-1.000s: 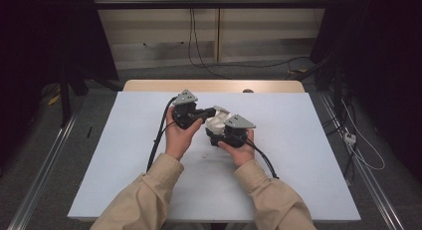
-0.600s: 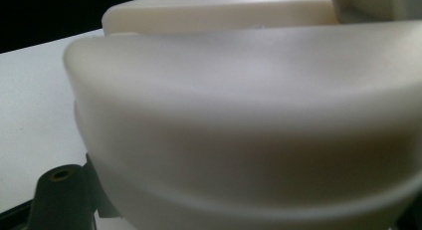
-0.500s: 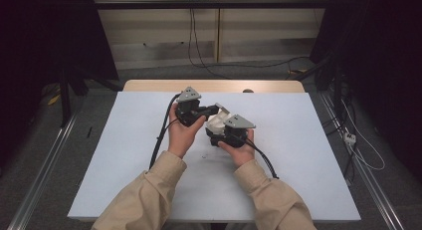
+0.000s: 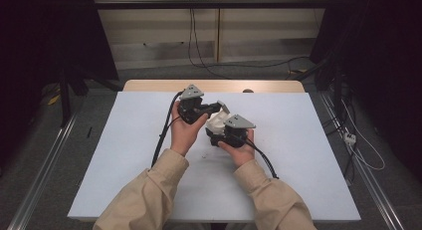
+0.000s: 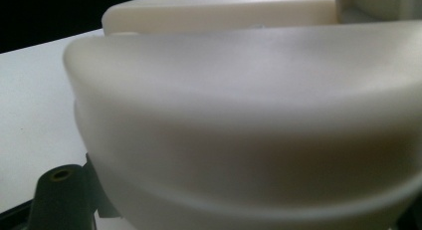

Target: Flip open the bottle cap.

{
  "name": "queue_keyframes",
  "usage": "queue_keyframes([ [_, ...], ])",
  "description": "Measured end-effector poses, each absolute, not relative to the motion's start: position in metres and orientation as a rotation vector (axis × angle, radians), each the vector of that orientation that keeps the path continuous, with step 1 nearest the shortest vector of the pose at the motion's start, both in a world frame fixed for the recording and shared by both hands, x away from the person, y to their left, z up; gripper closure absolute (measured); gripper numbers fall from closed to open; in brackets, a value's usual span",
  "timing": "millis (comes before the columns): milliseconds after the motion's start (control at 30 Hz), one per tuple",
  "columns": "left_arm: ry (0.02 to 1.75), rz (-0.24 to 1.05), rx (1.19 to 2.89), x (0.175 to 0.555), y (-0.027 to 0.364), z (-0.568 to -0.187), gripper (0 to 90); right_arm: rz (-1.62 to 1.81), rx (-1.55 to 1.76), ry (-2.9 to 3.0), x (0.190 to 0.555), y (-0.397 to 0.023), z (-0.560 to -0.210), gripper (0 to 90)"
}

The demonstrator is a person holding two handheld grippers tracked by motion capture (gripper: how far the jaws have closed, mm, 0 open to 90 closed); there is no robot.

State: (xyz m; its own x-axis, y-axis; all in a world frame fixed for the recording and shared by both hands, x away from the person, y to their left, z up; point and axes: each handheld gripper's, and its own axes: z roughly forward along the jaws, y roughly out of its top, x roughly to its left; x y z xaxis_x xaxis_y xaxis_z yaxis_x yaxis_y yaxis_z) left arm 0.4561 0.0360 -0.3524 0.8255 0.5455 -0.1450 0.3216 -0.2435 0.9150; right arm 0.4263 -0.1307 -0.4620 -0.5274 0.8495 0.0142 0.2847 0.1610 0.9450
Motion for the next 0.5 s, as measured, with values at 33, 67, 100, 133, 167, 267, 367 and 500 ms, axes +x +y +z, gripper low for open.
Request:
queue_keyframes([
  [33,0.657,0.241,1.850,0.4565,0.0354,-0.3522,90.0,1.369,1.073,1.905,0.4263,-0.1306,-0.4620,18.8],
  [67,0.657,0.241,1.851,0.4570,0.0349,-0.3519,90.0,1.369,1.074,1.905,0.4263,-0.1305,-0.4620,18.7],
  [100,0.655,0.242,1.852,0.4575,0.0346,-0.3516,90.0,1.369,1.074,1.905,0.4263,-0.1305,-0.4619,18.8],
  [133,0.656,0.240,1.853,0.4578,0.0340,-0.3514,90.0,1.369,1.074,1.905,0.4263,-0.1305,-0.4620,18.8],
  [167,0.657,0.240,1.851,0.4584,0.0336,-0.3513,90.0,1.368,1.073,1.905,0.4263,-0.1306,-0.4620,18.8],
  [267,0.659,0.235,1.849,0.4598,0.0327,-0.3515,90.0,1.369,1.074,1.906,0.4263,-0.1306,-0.4619,18.8],
  [367,0.661,0.236,1.852,0.4611,0.0309,-0.3515,90.0,1.368,1.073,1.906,0.4264,-0.1306,-0.4620,18.8],
  [500,0.661,0.235,1.853,0.4631,0.0288,-0.3506,90.0,1.368,1.072,1.905,0.4264,-0.1306,-0.4620,18.8],
])
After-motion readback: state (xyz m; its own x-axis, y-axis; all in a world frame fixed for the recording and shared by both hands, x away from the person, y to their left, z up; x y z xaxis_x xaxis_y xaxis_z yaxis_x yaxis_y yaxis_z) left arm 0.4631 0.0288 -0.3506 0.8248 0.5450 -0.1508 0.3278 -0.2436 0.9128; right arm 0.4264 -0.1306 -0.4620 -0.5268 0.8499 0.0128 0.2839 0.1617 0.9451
